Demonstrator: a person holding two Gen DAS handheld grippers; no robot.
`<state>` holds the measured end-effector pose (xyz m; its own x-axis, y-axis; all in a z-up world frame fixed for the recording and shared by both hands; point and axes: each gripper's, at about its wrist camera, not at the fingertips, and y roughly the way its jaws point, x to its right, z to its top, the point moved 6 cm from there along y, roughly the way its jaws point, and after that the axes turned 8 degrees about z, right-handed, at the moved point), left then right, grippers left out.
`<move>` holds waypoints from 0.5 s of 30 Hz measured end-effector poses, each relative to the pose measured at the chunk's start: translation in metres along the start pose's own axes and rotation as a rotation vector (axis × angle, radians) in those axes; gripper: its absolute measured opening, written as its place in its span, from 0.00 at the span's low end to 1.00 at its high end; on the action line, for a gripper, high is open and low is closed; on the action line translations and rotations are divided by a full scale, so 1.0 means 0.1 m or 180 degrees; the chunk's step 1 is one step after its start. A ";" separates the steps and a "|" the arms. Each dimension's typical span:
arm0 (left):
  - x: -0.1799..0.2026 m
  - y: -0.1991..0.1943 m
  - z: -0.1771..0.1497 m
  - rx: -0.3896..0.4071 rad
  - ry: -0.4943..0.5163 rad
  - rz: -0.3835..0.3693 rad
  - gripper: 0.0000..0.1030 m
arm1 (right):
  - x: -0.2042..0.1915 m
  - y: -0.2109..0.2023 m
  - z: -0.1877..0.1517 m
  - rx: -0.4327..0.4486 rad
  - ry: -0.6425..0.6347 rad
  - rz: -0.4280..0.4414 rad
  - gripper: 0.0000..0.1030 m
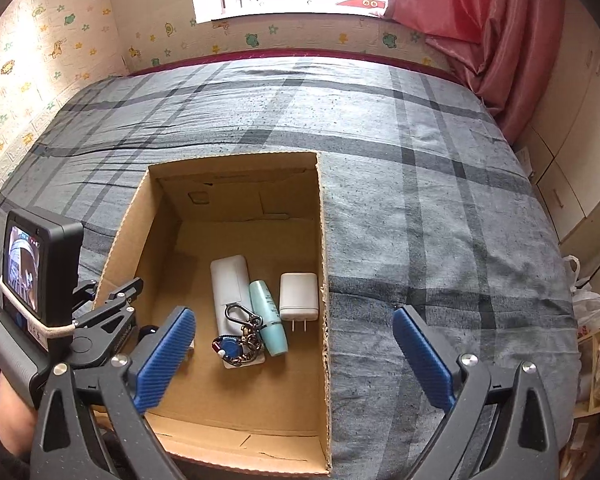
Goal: Organize rigid objects
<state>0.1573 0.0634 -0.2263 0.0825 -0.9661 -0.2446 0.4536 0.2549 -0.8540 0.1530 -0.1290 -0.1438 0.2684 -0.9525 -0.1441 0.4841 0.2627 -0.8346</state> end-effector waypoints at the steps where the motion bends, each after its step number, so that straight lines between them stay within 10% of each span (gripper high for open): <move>1: 0.00 -0.01 0.00 -0.0001 -0.0006 -0.0003 0.17 | 0.00 0.00 0.00 0.0003 0.0012 0.0002 0.98; 5: -0.02 -0.05 0.00 -0.0008 -0.0023 0.0018 0.18 | 0.00 -0.04 -0.01 0.0036 0.0002 -0.0013 0.98; 9: -0.02 -0.16 0.00 0.0025 -0.0039 0.0089 0.63 | 0.02 -0.09 -0.01 0.0063 0.0042 0.0008 0.98; 15: -0.06 -0.41 0.01 0.0082 -0.0092 0.0115 0.89 | 0.03 -0.19 -0.05 0.0112 0.0045 0.0017 0.98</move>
<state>0.1389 0.0590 -0.1897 0.1246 -0.9572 -0.2614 0.4725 0.2889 -0.8326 0.1399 -0.1376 -0.1309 0.2594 -0.9530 -0.1563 0.5119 0.2729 -0.8146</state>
